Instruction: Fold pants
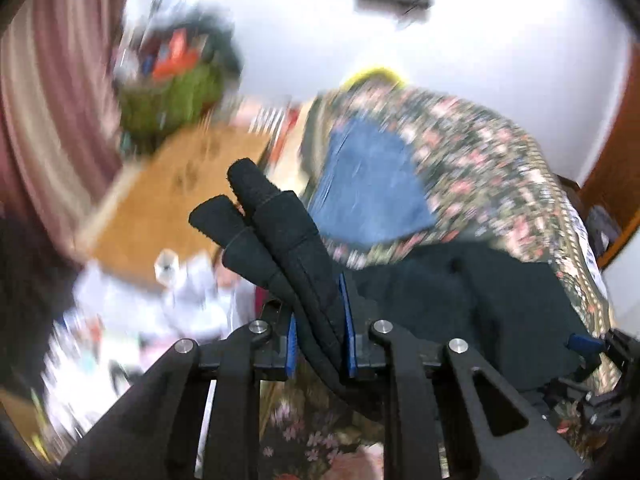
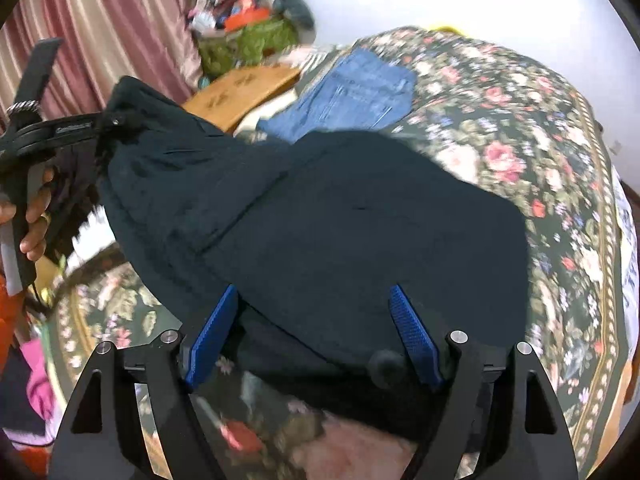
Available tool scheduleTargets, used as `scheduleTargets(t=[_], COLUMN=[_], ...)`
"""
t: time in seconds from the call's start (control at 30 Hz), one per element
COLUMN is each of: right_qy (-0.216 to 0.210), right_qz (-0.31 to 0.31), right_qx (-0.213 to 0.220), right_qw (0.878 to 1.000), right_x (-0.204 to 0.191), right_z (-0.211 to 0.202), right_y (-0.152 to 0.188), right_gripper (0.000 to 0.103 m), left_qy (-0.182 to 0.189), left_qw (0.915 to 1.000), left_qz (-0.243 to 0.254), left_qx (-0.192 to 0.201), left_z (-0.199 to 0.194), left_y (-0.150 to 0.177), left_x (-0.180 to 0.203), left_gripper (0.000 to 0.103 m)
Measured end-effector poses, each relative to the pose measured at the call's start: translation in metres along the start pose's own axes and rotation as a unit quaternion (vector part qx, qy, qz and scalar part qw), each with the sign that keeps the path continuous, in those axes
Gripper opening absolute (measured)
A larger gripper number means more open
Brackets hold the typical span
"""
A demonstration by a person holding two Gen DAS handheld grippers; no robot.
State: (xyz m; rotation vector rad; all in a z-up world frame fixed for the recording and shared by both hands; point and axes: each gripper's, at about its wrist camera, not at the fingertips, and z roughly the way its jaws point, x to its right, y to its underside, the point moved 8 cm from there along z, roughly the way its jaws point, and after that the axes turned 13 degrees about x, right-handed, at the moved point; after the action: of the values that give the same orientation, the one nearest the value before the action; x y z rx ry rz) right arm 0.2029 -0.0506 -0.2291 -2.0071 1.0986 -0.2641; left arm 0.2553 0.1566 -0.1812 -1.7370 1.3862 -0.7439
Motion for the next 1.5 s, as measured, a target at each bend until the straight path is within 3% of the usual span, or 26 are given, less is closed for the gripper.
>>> scheduleTargets(t=[0.17,0.3,0.43,0.53,0.63,0.7,0.8,0.83,0.87,0.9,0.93,1.0,1.1,1.3,1.4,1.5], right_qy=[0.037,0.079,0.083,0.079,0.076,0.076,0.078,0.077,0.075,0.072,0.070,0.070,0.069,0.062,0.063,0.060], right_qz=[0.049,0.071,0.092,0.096,0.106,0.111,0.110,0.110,0.111,0.112,0.112,0.109,0.107,0.110,0.110,0.115], right_qx=[0.022,0.006,-0.007,-0.010,-0.005,-0.004,0.000,0.001,0.004,0.008,0.012,0.015,0.020,0.022,0.022,0.026], right_qw=[0.998,0.994,0.992,0.992,0.992,0.991,0.991,0.991,0.991,0.991,0.991,0.991,0.992,0.992,0.992,0.991], right_x=[0.042,0.076,0.090,0.091,0.091,0.091,0.090,0.090,0.090,0.088,0.087,0.085,0.083,0.080,0.078,0.078], right_z=[-0.040,-0.059,-0.069,-0.077,-0.084,-0.086,-0.088,-0.088,-0.089,-0.090,-0.090,-0.089,-0.087,-0.079,-0.075,-0.073], right_y=[0.004,0.029,0.053,0.064,0.069,0.070,0.071,0.071,0.070,0.069,0.068,0.066,0.063,0.057,0.052,0.047], right_gripper=[0.076,0.076,0.076,0.076,0.076,0.076,0.076,0.076,0.076,0.076,0.076,0.076,0.076,0.076,0.076,0.076], left_qy=[0.035,0.099,0.160,0.210,0.269,0.295,0.309,0.306,0.304,0.304,0.304,0.292,0.282,0.198,0.143,0.101], left_qw=[0.9912,0.9845,0.9768,0.9714,0.9615,0.9510,0.9365,0.9352,0.9329,0.9308,0.9314,0.9422,0.9520,0.9779,0.9860,0.9867], left_qz=[0.076,0.083,0.085,0.077,0.057,0.070,0.115,0.127,0.138,0.143,0.141,0.115,0.076,0.051,0.067,0.095], left_qx=[0.103,0.118,0.114,0.079,0.004,-0.061,-0.120,-0.127,-0.135,-0.143,-0.143,-0.117,-0.090,-0.043,-0.053,-0.086], left_z=[-0.040,-0.049,-0.041,-0.029,-0.009,0.007,0.015,0.013,0.013,0.011,0.010,0.009,0.008,0.059,0.104,0.148], left_y=[-0.056,-0.080,-0.084,-0.066,-0.030,0.005,0.045,0.050,0.054,0.055,0.052,0.036,0.012,-0.035,-0.039,-0.028], left_x=[0.071,0.135,0.199,0.242,0.279,0.301,0.322,0.324,0.325,0.325,0.323,0.311,0.286,0.223,0.197,0.174], left_gripper=[0.018,0.017,0.017,0.017,0.017,0.017,0.020,0.023,0.035,0.053,0.062,0.085,0.097,0.100,0.100,0.100])
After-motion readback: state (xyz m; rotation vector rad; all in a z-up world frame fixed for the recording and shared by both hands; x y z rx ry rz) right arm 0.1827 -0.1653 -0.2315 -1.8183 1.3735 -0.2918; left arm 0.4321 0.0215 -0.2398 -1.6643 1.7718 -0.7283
